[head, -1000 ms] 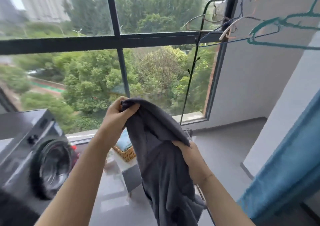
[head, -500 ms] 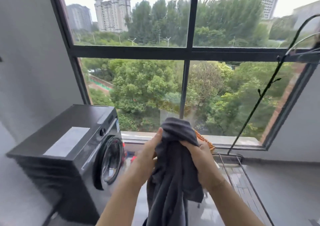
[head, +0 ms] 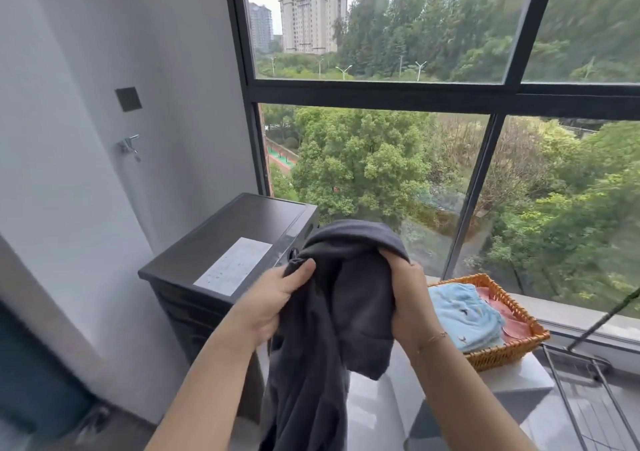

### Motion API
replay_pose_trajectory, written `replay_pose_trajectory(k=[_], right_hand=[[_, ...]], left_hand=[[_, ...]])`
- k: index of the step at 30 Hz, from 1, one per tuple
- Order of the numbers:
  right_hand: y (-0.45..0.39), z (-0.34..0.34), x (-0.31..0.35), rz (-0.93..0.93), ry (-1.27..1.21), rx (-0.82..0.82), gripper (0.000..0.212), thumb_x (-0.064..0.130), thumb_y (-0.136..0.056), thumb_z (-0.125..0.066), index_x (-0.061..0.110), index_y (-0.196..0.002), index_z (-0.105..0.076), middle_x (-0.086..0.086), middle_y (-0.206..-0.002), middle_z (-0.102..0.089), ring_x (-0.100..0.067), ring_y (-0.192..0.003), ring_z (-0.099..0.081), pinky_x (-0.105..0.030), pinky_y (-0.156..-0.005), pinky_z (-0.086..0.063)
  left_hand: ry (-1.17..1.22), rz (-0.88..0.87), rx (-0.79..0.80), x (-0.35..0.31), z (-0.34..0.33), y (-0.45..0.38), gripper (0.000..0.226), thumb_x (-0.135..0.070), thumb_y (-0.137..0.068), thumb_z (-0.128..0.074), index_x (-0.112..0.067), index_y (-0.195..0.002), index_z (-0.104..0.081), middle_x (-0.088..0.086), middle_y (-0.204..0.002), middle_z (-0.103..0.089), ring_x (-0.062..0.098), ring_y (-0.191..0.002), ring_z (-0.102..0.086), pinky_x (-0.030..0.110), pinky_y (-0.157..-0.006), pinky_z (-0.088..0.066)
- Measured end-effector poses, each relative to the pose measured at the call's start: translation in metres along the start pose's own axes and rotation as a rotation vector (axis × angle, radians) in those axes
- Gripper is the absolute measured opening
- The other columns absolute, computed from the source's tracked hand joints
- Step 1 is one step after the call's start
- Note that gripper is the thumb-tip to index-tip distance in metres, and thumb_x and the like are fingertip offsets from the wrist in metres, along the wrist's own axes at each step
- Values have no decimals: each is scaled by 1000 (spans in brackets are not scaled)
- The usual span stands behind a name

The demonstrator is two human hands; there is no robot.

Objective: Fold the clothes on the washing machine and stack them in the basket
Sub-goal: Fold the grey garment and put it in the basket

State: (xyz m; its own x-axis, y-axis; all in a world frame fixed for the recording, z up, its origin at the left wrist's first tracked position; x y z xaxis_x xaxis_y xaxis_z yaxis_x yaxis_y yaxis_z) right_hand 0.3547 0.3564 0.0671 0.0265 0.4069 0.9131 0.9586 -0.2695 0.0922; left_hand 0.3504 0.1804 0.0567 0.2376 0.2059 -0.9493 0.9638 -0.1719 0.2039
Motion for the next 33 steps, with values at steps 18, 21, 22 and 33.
replay_pose_trajectory(k=[18,21,22,33], right_hand=[[-272,-204,6,375,-204,50,16,5,-90,-52,7,-82,-65,-4,-73,-61,-12,-70,-53,-31,-68,-46],[-304,-218,5,378,-212,47,23,7,-92,-50,15,-75,-64,2,-71,-61,-9,-69,-52,-30,-69,-46],[-318,-228,2,378,-225,43,24,7,-92,-50,17,-76,-65,3,-72,-63,-9,-69,-54,-30,-70,-48],[-433,-377,-31,449,-230,-62,17,7,-92,-51,13,-87,-67,-2,-83,-67,-12,-79,-61,-34,-81,-53]], left_hand=[[-901,-199,-463,-96,104,-259,25,1,-81,-39,-12,-59,-39,1,-58,-41,18,-59,-31,24,-49,-23],[-829,-255,-463,-116,118,-285,30,8,-71,-32,-10,-68,-56,-1,-61,-50,17,-63,-38,28,-55,-29],[-842,-272,-455,-122,127,-300,33,8,-70,-32,-10,-73,-59,-1,-63,-53,17,-64,-41,28,-56,-32],[-475,-201,-199,-187,235,-411,24,1,-61,-41,-13,-62,-61,-1,-62,-54,15,-64,-47,23,-62,-36]])
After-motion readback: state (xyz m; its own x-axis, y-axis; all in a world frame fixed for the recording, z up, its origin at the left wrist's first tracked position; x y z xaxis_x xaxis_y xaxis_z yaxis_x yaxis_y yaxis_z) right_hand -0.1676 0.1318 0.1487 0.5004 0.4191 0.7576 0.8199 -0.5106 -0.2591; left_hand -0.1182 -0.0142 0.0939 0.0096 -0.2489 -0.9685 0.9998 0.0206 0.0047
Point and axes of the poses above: each hand's wrist, its own y-axis away from the middle knuckle, its own z-axis out of the back of the hand, x = y × z, the point moved 1 cm from there along -y, towards the middle knuckle
